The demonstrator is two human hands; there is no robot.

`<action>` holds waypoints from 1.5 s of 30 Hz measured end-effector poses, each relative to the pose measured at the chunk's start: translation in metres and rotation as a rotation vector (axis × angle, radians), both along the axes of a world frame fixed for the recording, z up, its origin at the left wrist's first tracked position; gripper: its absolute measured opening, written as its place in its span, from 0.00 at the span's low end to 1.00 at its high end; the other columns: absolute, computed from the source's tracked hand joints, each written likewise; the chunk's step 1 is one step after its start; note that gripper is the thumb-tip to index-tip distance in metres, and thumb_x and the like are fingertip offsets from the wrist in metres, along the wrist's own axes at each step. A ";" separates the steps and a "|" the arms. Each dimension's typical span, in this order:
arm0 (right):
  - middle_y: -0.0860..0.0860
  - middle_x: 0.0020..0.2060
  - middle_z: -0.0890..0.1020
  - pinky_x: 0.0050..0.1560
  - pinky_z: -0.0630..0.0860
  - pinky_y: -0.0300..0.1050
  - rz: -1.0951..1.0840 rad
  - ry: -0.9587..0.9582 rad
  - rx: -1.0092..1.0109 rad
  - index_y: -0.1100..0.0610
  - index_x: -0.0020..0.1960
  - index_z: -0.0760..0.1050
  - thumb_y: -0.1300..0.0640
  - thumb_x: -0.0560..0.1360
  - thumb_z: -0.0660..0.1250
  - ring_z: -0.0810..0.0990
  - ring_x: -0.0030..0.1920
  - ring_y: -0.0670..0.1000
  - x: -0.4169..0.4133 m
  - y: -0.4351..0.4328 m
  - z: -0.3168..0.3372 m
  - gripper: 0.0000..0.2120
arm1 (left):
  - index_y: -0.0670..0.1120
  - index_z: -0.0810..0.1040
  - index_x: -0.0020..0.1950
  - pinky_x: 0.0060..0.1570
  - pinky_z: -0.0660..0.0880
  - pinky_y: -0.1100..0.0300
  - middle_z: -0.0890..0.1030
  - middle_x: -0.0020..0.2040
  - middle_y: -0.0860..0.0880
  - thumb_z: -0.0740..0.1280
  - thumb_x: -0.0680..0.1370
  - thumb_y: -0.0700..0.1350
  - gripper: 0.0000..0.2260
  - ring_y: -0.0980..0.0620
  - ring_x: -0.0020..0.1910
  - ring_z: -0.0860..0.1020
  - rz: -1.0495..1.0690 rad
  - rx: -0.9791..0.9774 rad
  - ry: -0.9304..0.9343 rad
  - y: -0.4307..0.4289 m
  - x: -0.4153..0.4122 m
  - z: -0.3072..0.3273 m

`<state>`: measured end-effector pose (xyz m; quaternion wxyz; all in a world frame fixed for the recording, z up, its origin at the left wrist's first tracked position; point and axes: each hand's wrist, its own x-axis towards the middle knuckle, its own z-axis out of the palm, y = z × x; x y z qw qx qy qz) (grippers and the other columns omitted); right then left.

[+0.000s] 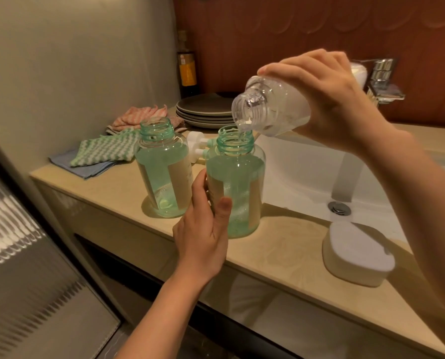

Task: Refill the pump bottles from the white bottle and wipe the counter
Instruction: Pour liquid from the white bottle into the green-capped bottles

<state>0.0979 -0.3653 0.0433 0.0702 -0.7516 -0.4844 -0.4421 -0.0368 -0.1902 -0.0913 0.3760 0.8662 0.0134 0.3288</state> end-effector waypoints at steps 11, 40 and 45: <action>0.54 0.61 0.75 0.54 0.62 0.50 0.000 0.228 -0.029 0.51 0.70 0.62 0.62 0.63 0.77 0.72 0.58 0.58 0.001 -0.001 -0.001 0.40 | 0.58 0.55 0.72 0.44 0.66 0.57 0.70 0.60 0.64 0.36 0.68 0.76 0.38 0.53 0.57 0.75 0.036 -0.059 -0.002 -0.002 0.001 -0.001; 0.57 0.54 0.79 0.43 0.79 0.56 0.044 0.534 0.365 0.59 0.64 0.66 0.40 0.58 0.74 0.79 0.50 0.59 -0.030 0.001 0.022 0.42 | 0.51 0.47 0.77 0.68 0.59 0.54 0.60 0.74 0.47 0.78 0.67 0.44 0.50 0.48 0.73 0.59 0.265 -0.298 0.028 0.054 0.009 0.071; 0.57 0.50 0.80 0.42 0.77 0.55 0.001 0.517 0.315 0.58 0.64 0.66 0.40 0.57 0.74 0.79 0.46 0.60 -0.033 0.006 0.020 0.42 | 0.52 0.49 0.77 0.65 0.63 0.57 0.65 0.73 0.47 0.79 0.66 0.44 0.50 0.48 0.71 0.65 0.213 -0.326 0.056 0.061 0.010 0.067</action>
